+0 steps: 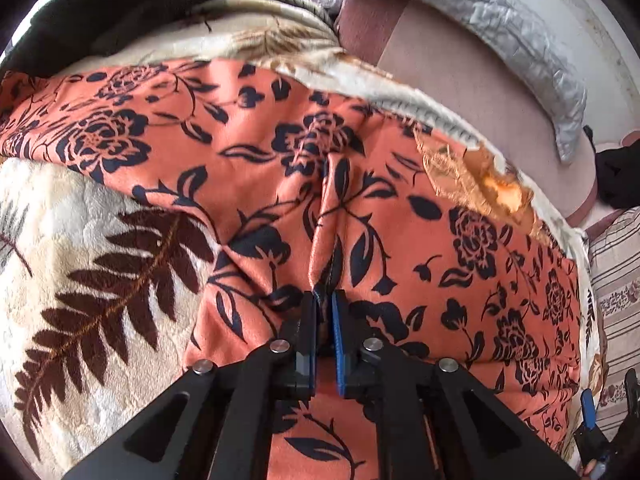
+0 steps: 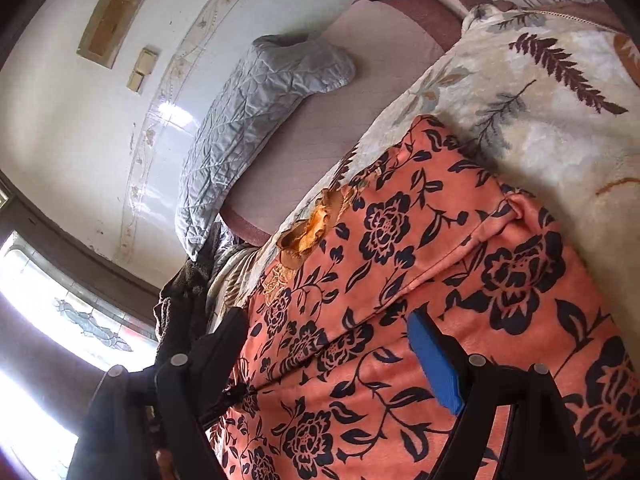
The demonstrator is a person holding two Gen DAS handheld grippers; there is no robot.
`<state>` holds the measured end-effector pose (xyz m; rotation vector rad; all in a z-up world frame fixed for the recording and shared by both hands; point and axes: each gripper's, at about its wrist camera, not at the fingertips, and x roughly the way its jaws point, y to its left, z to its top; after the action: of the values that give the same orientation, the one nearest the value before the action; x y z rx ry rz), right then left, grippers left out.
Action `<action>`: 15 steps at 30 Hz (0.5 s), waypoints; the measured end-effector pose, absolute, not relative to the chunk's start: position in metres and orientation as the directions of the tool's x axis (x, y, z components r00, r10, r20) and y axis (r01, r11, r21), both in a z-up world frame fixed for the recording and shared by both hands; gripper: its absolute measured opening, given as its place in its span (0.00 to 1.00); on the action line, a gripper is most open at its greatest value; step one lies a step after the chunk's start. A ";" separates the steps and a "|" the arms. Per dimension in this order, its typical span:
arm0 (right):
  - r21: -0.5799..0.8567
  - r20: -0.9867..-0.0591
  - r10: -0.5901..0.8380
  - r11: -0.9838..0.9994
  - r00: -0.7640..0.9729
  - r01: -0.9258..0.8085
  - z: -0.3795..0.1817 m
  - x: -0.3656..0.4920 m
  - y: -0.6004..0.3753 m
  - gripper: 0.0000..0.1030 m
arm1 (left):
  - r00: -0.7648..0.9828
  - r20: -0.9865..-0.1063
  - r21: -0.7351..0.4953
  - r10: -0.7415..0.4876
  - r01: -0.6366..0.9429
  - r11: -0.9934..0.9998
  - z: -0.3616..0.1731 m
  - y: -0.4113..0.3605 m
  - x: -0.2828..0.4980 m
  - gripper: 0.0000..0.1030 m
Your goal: Fold small clothes
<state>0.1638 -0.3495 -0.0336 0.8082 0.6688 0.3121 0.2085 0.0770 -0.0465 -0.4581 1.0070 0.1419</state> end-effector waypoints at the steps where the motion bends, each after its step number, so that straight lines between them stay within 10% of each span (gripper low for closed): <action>1: 0.751 -0.430 0.490 0.661 0.758 0.000 -0.033 0.163 -0.354 0.82 | 0.543 -0.834 -0.311 -0.096 -0.319 0.895 -0.045 0.078 0.207 0.09; 10: 0.802 -0.450 0.564 0.596 0.692 0.036 -0.030 0.223 -0.376 0.85 | 0.574 -0.809 -0.335 -0.125 -0.276 0.901 -0.047 0.081 0.207 0.10; 15: 0.710 -0.635 0.456 0.663 0.623 0.237 -0.066 0.296 -0.398 0.82 | 0.577 -0.803 -0.362 -0.148 -0.276 0.890 -0.050 0.082 0.212 0.11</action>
<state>0.2955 -0.3982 -0.0662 0.8661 0.9179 0.1456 0.2121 0.0818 -0.0502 -0.4860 0.9626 0.0786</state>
